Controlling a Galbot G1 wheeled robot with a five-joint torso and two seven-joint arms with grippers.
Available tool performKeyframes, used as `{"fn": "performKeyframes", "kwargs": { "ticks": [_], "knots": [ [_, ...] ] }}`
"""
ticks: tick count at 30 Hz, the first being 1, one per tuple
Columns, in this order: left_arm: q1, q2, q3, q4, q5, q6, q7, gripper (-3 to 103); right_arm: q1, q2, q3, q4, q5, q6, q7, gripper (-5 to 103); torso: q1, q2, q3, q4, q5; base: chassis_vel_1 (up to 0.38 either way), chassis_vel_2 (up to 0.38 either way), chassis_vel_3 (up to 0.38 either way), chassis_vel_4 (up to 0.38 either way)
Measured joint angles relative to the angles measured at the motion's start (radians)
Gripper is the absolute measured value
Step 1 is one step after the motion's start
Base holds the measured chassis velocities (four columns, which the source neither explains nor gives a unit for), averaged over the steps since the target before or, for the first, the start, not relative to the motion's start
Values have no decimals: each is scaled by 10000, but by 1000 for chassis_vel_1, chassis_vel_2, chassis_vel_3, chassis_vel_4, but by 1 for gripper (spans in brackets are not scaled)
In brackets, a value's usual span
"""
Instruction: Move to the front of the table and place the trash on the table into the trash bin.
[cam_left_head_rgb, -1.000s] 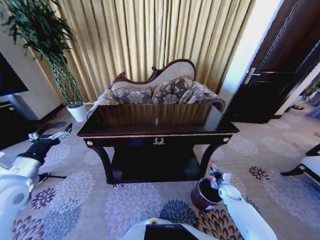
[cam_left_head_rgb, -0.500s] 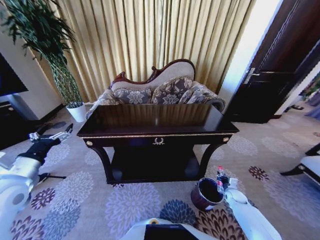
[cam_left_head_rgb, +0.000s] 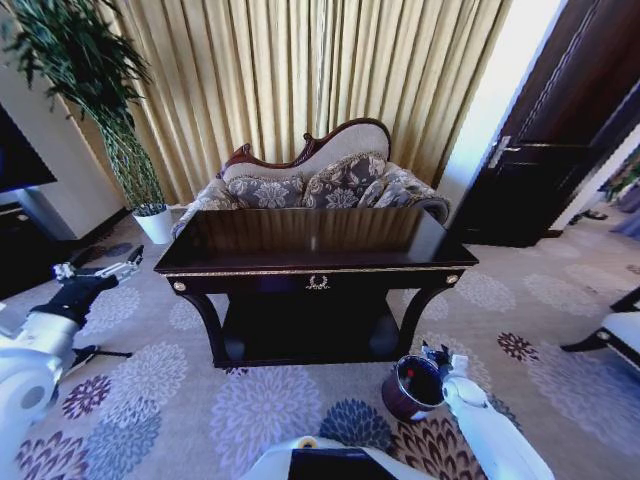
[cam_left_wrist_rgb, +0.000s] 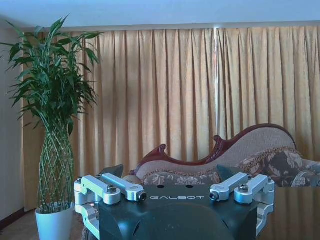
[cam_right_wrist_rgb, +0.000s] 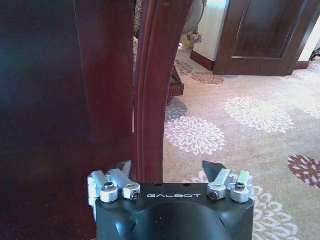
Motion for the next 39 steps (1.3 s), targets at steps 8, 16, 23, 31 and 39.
{"fn": "performKeyframes", "kwargs": {
  "ticks": [8, 16, 23, 31, 39],
  "knots": [
    [53, -43, 21, -5, -2, -6, 3, 100, -210, 28, 152, 308, -2, -166, 3, 100, 0, 0, 0, 0, 0, 0, 0, 0, 0],
    [47, -62, 13, 5, -2, -16, 16, 100, -279, 80, 236, 538, -29, -310, 8, 100, 0, 0, 0, 0, 0, 0, 0, 0, 0],
    [47, -86, 24, 75, 2, -36, 36, 100, -291, 91, 278, 653, -30, -433, 15, 100, 0, 0, 0, 1, 0, 0, 0, 0, 0],
    [42, -90, 29, 151, 4, -61, 53, 100, -326, 131, 356, 694, -17, -443, 18, 100, 0, 0, 0, 1, 1, 0, 0, 0, 0],
    [-5, -51, 6, 197, -6, -88, 57, 100, -752, -122, 669, 2449, 60, -724, 20, 100, 0, 0, 1, 1, 0, 0, 0, 0, 0]
  ]
}}
